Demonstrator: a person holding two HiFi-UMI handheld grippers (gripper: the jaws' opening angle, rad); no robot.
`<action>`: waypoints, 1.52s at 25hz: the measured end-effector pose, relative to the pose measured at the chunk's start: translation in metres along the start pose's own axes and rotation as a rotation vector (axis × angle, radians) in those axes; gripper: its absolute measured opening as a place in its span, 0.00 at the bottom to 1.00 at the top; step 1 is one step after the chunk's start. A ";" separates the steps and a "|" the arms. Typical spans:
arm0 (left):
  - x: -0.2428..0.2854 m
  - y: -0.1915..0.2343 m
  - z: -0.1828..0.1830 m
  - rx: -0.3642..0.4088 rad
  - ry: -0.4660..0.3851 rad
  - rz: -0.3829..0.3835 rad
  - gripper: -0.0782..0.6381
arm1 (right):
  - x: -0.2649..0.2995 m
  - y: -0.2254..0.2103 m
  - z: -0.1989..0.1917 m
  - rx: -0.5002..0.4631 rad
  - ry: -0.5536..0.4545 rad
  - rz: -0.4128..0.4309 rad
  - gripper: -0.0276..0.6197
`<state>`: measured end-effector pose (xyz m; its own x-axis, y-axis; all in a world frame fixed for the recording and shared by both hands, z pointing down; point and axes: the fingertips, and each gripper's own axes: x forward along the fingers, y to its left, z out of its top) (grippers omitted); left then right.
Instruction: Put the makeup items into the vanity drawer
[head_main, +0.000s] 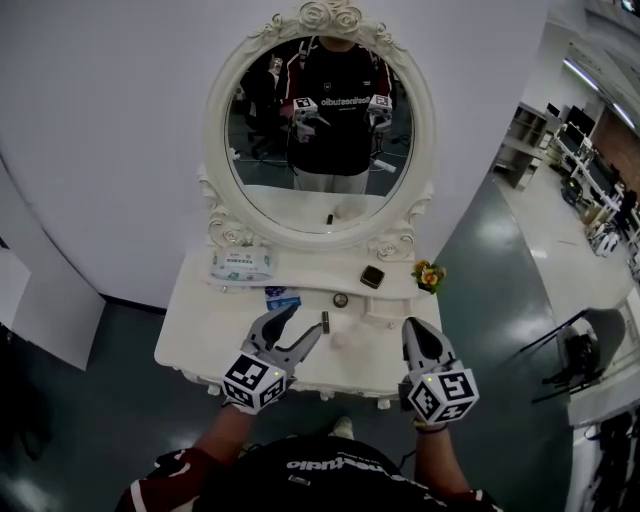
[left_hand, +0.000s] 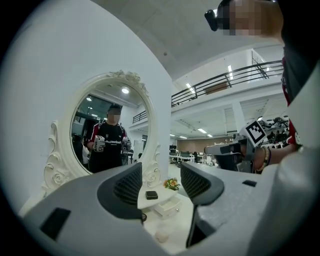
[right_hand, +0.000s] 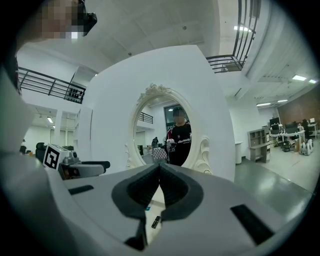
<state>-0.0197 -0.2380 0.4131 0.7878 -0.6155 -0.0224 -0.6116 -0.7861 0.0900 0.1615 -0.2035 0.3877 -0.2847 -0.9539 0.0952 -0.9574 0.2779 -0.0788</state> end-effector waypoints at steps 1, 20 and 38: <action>0.003 0.000 -0.003 0.000 0.008 0.003 0.43 | 0.000 -0.002 -0.001 0.001 0.001 0.000 0.05; 0.069 -0.030 -0.136 0.021 0.284 -0.048 0.43 | 0.012 -0.041 -0.025 -0.012 0.061 0.038 0.05; 0.101 -0.023 -0.270 -0.014 0.529 0.054 0.43 | 0.028 -0.082 -0.055 0.017 0.130 0.102 0.05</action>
<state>0.0934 -0.2662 0.6771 0.6867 -0.5394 0.4873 -0.6542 -0.7509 0.0906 0.2297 -0.2468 0.4520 -0.3851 -0.8979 0.2133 -0.9226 0.3694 -0.1110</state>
